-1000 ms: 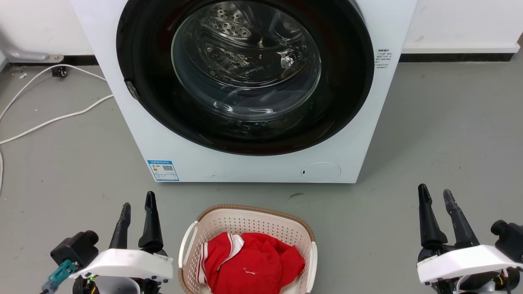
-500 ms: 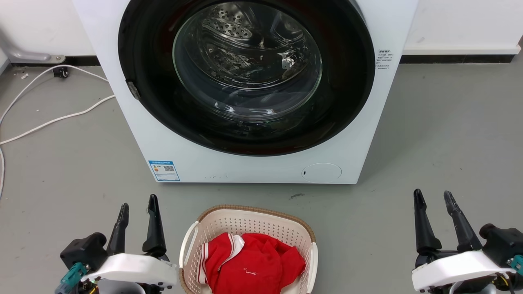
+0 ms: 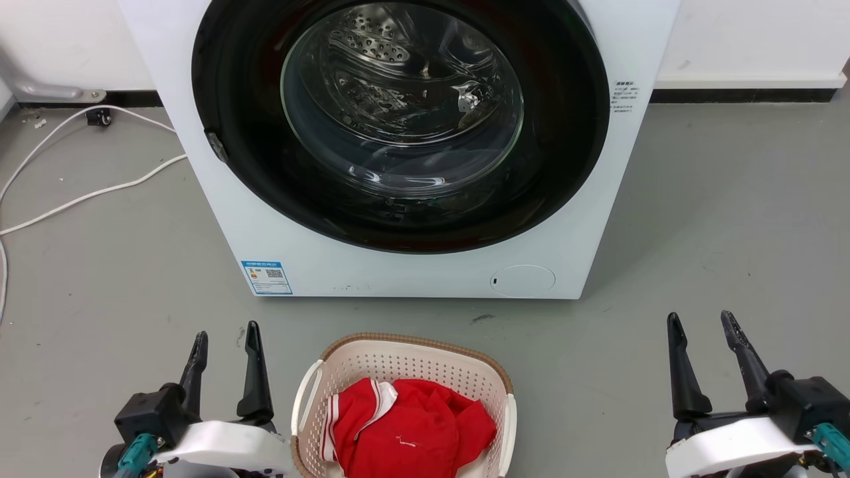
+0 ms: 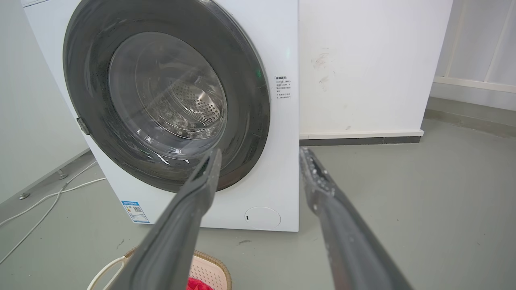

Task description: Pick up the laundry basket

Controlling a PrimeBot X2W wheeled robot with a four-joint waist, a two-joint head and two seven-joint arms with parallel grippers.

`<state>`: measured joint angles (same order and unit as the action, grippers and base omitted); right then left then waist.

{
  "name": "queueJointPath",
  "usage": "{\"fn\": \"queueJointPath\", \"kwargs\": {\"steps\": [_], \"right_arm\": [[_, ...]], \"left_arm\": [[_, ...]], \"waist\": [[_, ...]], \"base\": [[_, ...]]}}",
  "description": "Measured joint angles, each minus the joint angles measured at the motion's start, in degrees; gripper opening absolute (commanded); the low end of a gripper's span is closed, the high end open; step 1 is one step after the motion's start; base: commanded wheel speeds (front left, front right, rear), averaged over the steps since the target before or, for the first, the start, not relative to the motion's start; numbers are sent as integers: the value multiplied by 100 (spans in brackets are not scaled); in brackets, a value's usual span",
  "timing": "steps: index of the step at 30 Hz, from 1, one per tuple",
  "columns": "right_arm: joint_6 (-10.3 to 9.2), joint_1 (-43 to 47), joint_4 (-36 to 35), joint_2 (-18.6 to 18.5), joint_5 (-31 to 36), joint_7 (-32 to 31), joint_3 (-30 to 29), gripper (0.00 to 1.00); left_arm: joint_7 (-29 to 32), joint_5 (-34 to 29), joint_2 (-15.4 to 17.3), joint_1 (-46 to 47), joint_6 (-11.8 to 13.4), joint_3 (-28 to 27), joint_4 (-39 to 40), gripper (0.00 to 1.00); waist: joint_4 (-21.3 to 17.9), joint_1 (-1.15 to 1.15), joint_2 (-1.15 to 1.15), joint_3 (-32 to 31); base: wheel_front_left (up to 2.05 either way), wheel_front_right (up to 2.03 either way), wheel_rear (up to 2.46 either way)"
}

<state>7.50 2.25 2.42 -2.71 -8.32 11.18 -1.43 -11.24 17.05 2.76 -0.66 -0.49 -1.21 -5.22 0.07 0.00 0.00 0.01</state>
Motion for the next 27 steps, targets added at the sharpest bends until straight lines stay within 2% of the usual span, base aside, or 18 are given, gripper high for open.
{"fn": "queueJointPath", "kwargs": {"steps": [20, 27], "right_arm": [[0, 103, -77, -2, 849, 244, 5, 100], [0, 128, -101, -3, 949, 303, -9, 100]], "left_arm": [[-225, -1003, 3, -103, 102, 30, 41, 100], [-308, -1291, 3, -148, 126, 18, 41, 100]], "waist": [[27, 0, 0, -23], [18, 0, 0, -30]], "base": [[0, 0, 0], [0, 0, 0]]}}
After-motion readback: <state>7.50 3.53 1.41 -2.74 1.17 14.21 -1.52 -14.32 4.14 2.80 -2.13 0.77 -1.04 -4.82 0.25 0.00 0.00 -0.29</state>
